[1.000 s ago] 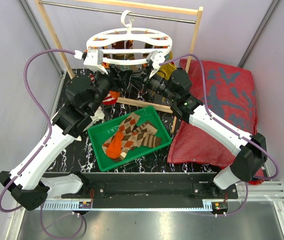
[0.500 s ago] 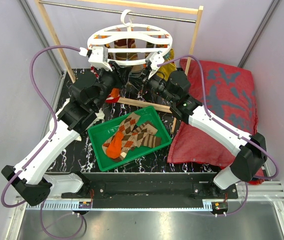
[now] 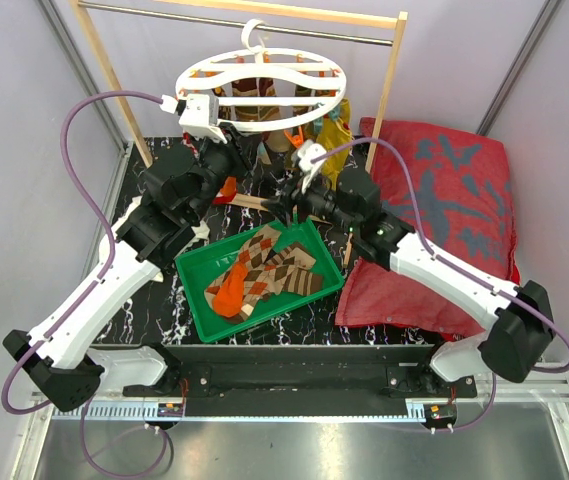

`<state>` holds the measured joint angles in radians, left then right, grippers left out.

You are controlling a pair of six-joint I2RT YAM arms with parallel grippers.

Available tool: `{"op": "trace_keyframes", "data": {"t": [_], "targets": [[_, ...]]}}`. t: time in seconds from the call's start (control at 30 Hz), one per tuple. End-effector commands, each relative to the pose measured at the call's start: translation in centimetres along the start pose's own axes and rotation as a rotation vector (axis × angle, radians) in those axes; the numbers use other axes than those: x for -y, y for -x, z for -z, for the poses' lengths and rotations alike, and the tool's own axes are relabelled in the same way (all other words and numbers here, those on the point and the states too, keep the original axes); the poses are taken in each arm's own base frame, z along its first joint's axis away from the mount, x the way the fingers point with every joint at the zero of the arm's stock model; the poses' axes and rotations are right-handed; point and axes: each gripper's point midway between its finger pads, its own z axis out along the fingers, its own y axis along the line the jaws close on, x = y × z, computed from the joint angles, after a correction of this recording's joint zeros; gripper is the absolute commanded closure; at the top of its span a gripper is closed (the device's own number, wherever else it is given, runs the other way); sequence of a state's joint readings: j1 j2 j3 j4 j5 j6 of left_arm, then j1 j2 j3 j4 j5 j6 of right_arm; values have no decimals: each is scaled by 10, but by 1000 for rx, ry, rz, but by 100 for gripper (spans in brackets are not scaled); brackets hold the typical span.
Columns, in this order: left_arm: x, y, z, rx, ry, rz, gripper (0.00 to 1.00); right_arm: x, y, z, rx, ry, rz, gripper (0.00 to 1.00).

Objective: Clip the socks to the hanger
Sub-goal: Open the clamp at the hanger, then pick up the sock from the bin.

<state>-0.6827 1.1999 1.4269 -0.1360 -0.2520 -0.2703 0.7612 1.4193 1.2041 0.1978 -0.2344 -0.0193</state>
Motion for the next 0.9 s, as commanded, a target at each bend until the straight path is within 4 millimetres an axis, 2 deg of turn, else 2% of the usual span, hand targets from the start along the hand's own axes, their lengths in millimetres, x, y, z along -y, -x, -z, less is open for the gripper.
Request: {"op": "trace_keyframes", "data": {"t": [0.0,0.1,0.13,0.17,0.2,0.23,0.3,0.33,0.37,0.4,0.43,0.47,0.6,0.63,0.67,0.7,0.77,0.8,0.87], "targets": [[-5,15,0,43,37,-11,95,-46,-53,16,-162,114,47,36],[-4,16,2,40,33,-8,96,-71,-92,16,-250,191,22,37],[-4,16,3,38,36,-11,96,-76,-110,10,-292,202,12,37],[-6,16,3,37,44,-11,97,-81,-120,8,-314,212,7,37],[-7,19,4,40,48,-14,97,-91,-124,3,-324,235,5,37],[-8,17,4,27,53,-18,97,-94,-143,-4,-369,242,-9,37],[-7,18,5,24,52,-17,97,-101,-151,-16,-388,249,-33,38],[-7,17,5,22,51,-16,97,-104,-172,-24,-431,241,-48,38],[-7,18,6,22,51,-15,98,-102,-180,-29,-454,196,-84,40],[-7,19,6,22,51,-12,98,-102,-175,-38,-452,176,-107,41],[-7,17,6,15,51,-14,98,-106,-191,-41,-501,152,-156,41],[-7,18,7,17,52,-13,98,-103,-189,-48,-495,117,-175,42],[-6,21,8,21,50,-7,98,-106,-201,-58,-518,41,-273,43],[-6,22,9,23,47,-5,98,-109,-212,-60,-543,24,-291,43],[-5,23,9,24,44,-3,98,-108,-211,-64,-535,2,-290,44],[-5,21,8,19,44,-4,98,-108,-228,-61,-586,-23,-295,44],[-5,20,7,12,44,-6,98,-106,-236,-63,-613,-61,-296,46],[-4,21,8,14,40,-5,98,-105,-253,-61,-661,-78,-301,47],[-5,19,8,9,45,-9,99,-100,-259,-64,-676,-126,-287,49]]}}
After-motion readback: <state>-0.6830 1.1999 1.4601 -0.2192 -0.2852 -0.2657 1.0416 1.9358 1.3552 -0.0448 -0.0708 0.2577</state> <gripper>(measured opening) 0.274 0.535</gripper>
